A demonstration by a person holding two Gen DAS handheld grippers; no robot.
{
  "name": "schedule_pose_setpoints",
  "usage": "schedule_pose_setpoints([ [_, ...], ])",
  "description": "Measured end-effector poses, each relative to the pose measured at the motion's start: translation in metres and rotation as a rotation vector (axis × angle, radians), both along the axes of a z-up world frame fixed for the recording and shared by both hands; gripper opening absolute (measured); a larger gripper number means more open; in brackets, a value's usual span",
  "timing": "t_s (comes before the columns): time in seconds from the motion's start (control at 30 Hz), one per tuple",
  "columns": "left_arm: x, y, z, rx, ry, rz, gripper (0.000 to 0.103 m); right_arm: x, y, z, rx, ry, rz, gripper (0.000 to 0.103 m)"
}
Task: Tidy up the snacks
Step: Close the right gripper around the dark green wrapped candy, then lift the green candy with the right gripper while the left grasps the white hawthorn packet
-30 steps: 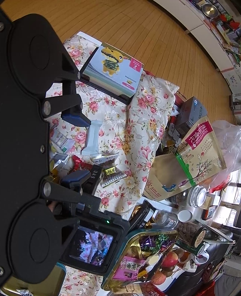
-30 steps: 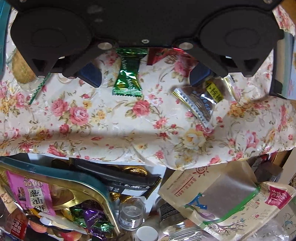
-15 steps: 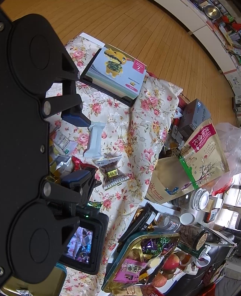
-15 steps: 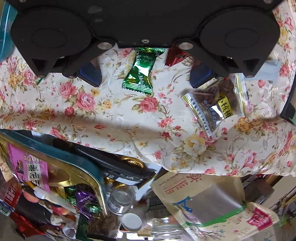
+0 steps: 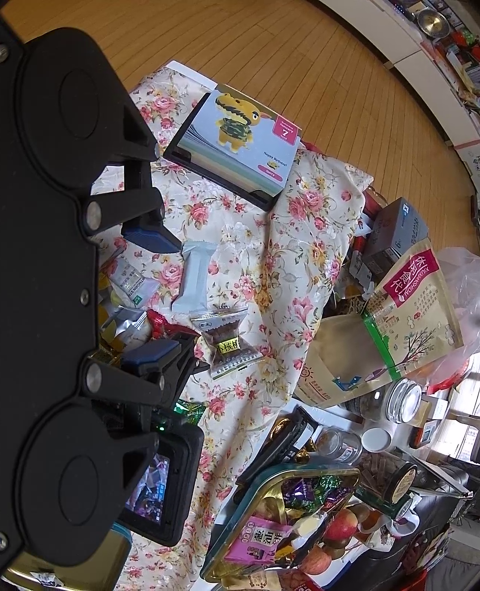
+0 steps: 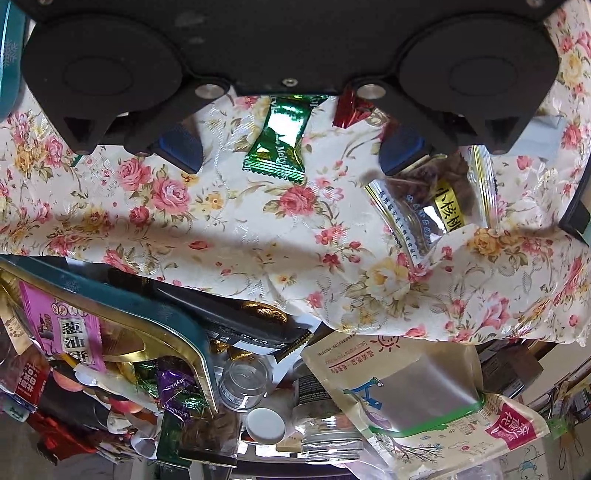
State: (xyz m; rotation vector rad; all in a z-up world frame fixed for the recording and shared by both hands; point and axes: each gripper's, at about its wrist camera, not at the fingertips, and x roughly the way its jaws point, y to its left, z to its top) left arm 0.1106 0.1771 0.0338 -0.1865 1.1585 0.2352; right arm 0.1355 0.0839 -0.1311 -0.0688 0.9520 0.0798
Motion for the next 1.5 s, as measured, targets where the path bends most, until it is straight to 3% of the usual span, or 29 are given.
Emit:
schedule_pose_setpoints([
  [0.43, 0.000, 0.002, 0.001, -0.007, 0.000, 0.008, 0.058, 0.014, -0.004, 0.004, 0.008, 0.071, 0.085, 0.103],
  [0.57, 0.000, 0.003, 0.001, -0.008, 0.001, 0.007, 0.058, 0.018, -0.006, 0.006, 0.025, 0.096, 0.049, 0.103],
  [0.67, 0.000, 0.004, 0.001, -0.012, 0.001, 0.012, 0.058, 0.023, -0.009, 0.009, 0.040, 0.121, 0.011, 0.097],
  [0.73, -0.001, 0.005, 0.002, -0.010, -0.001, 0.012, 0.058, 0.029, -0.011, 0.012, 0.034, 0.155, -0.020, 0.087],
  [0.87, -0.001, 0.004, 0.003, -0.010, -0.002, 0.012, 0.058, 0.045, -0.024, 0.020, 0.108, 0.255, -0.133, 0.075],
  [0.93, -0.001, 0.004, 0.003, -0.009, -0.004, 0.013, 0.058, 0.053, -0.029, 0.022, 0.129, 0.301, -0.160, 0.052],
  [1.0, -0.002, 0.005, 0.003, -0.006, -0.004, 0.015, 0.058, 0.061, -0.034, 0.022, 0.179, 0.342, -0.153, 0.044],
  [1.3, -0.002, 0.009, 0.004, -0.019, -0.002, 0.021, 0.058, 0.064, -0.037, 0.019, 0.189, 0.355, -0.178, 0.036],
  [1.4, -0.003, 0.010, 0.003, -0.027, 0.005, 0.020, 0.058, 0.055, -0.034, 0.020, 0.172, 0.347, -0.194, 0.021],
  [1.5, -0.003, 0.011, 0.002, -0.027, 0.009, 0.018, 0.058, 0.049, -0.030, 0.022, 0.162, 0.345, -0.178, 0.019],
])
